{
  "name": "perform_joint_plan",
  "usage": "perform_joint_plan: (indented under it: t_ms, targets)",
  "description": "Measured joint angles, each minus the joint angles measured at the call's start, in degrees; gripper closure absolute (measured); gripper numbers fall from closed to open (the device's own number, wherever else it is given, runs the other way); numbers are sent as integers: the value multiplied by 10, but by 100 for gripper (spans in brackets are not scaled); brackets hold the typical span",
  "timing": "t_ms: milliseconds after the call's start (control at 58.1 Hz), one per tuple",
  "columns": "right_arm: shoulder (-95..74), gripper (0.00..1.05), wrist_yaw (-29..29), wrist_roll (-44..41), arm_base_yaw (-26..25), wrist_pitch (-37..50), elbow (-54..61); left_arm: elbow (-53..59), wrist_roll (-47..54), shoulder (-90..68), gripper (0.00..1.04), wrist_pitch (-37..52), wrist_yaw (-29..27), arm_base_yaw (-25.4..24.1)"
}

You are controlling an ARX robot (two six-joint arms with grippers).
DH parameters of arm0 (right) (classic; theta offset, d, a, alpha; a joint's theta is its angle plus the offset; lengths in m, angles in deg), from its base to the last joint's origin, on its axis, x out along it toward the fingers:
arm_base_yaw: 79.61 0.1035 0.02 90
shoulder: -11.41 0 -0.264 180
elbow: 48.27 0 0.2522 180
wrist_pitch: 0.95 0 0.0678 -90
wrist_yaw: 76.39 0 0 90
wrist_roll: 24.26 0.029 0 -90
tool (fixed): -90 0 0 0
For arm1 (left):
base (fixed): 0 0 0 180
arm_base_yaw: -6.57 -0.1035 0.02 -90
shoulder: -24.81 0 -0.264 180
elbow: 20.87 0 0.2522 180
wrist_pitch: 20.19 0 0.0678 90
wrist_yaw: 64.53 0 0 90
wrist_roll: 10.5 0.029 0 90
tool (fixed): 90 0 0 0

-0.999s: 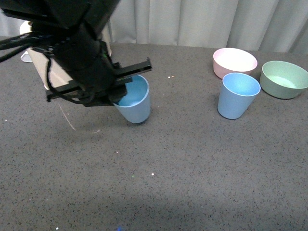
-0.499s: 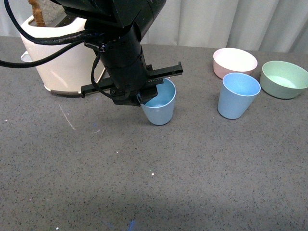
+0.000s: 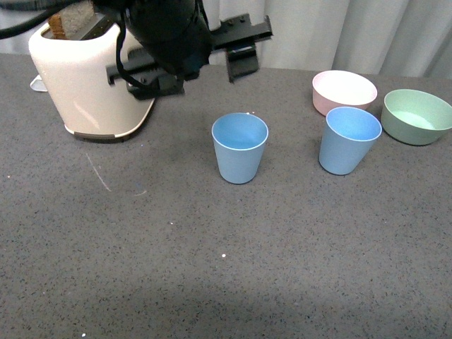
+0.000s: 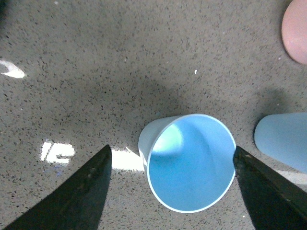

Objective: Stack blue cups with both arms

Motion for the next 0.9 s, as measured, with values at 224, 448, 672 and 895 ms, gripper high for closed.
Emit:
perform_joint_plan:
  t_ms: [224,448,672,895]
  targets:
    - [0,10,0,0,0,0,0,325,233,91,71,598,-81,-49]
    - [0,10,0,0,0,0,0,528,279,255,101,712,-22,-115]
    - [0,10,0,0,0,0,0,622,285,361,101,706,17,-150]
    - [0,10,0,0,0,0,0,693,286,471,101,660,47,-183]
